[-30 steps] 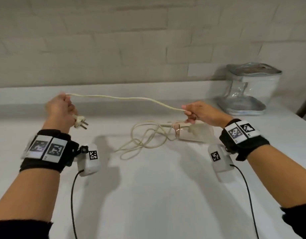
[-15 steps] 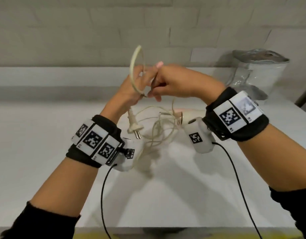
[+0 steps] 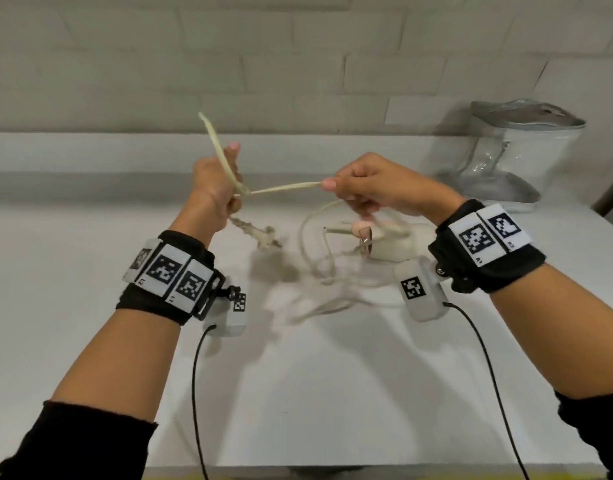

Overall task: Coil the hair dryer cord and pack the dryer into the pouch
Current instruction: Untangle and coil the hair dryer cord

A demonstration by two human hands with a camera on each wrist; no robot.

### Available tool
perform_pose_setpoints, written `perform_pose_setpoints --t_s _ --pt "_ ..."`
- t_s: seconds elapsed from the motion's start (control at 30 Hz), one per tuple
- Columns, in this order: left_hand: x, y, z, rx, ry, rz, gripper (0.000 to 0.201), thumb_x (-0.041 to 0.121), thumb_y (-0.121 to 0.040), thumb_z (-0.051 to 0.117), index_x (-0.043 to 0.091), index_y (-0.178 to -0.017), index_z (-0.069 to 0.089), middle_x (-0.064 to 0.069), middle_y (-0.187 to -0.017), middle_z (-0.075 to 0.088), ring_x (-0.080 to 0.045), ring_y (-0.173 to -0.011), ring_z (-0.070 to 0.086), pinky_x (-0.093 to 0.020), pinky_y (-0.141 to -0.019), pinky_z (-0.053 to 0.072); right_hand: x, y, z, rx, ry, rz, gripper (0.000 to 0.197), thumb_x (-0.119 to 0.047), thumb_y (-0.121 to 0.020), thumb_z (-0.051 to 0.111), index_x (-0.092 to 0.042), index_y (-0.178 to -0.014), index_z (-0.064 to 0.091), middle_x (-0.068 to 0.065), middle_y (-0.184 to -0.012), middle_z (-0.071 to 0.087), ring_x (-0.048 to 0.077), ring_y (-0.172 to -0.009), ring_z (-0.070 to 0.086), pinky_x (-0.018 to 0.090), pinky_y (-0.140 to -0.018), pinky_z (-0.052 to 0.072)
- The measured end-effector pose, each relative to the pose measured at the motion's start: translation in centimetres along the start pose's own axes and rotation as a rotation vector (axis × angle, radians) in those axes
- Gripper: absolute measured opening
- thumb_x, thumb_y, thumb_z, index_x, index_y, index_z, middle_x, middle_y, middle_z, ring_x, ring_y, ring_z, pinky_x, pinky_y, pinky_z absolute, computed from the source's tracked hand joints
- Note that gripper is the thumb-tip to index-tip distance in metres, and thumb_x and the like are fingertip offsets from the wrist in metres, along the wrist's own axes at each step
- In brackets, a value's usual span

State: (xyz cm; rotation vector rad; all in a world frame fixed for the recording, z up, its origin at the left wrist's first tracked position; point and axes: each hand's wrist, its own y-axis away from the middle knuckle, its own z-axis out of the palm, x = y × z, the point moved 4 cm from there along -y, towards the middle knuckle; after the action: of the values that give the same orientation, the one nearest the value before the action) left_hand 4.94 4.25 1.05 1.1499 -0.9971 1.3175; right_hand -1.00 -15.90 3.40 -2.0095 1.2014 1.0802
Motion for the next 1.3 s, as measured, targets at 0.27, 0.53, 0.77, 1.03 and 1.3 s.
perform_pose_setpoints --t_s 0.27,0.53,0.77,1.03,1.3 --pt "-2.8 -3.4 -9.7 0.317 -0.03 -0.165 0.026 0.039 -0.093 0.048 0.029 -0.07 0.054 0.003 -0.054 0.031 -0.006 -0.027 0.023 -0.01 -0.03 0.017 1.6 3.8 -7.1 0.139 0.118 0.074 0.042 -0.04 -0.077 0.068 -0.016 -0.052 0.044 -0.008 -0.044 0.039 0.01 -0.041 0.039 0.022 -0.058 0.044" --pt "-1.9 -3.3 -10.3 0.122 -0.362 0.11 0.027 0.026 -0.096 0.046 0.024 -0.074 0.061 0.011 -0.033 0.047 -0.003 -0.03 0.033 -0.015 -0.03 0.023 2.8 3.3 -6.6 0.262 0.076 0.123 0.033 -0.025 -0.094 0.047 -0.024 -0.062 0.042 -0.013 -0.049 0.034 0.004 -0.043 0.029 0.014 -0.04 0.032" --pt "1.1 3.6 4.7 -0.462 -0.644 0.381 0.049 0.042 -0.094 0.042 0.013 -0.062 0.063 -0.004 -0.034 0.044 -0.003 -0.029 0.033 -0.01 -0.037 0.024 1.8 -0.2 0.7 0.007 0.375 0.444 0.005 -0.014 -0.094 0.048 -0.019 -0.095 0.049 0.004 -0.1 0.059 0.026 -0.098 0.055 0.026 -0.081 0.045" --pt "-2.0 6.7 6.8 -0.642 -0.733 0.241 0.05 0.046 -0.088 0.052 0.002 -0.067 0.062 0.014 -0.03 0.046 0.006 -0.032 0.045 -0.012 -0.053 0.034 3.3 0.1 4.0 -0.31 0.286 0.43 0.045 -0.039 -0.097 0.034 -0.02 -0.056 0.027 -0.007 -0.047 0.024 0.009 -0.042 0.016 0.025 -0.045 0.013" --pt "-2.2 3.7 5.2 -0.552 -0.308 0.201 0.054 0.041 -0.095 0.042 0.019 -0.046 0.035 0.01 -0.033 0.028 -0.008 -0.031 0.023 -0.019 -0.035 0.019 3.0 1.0 4.4 -0.167 0.586 0.252 0.049 -0.039 -0.096 0.038 -0.016 -0.054 0.033 -0.001 -0.055 0.035 0.007 -0.04 0.034 0.018 -0.047 0.031"
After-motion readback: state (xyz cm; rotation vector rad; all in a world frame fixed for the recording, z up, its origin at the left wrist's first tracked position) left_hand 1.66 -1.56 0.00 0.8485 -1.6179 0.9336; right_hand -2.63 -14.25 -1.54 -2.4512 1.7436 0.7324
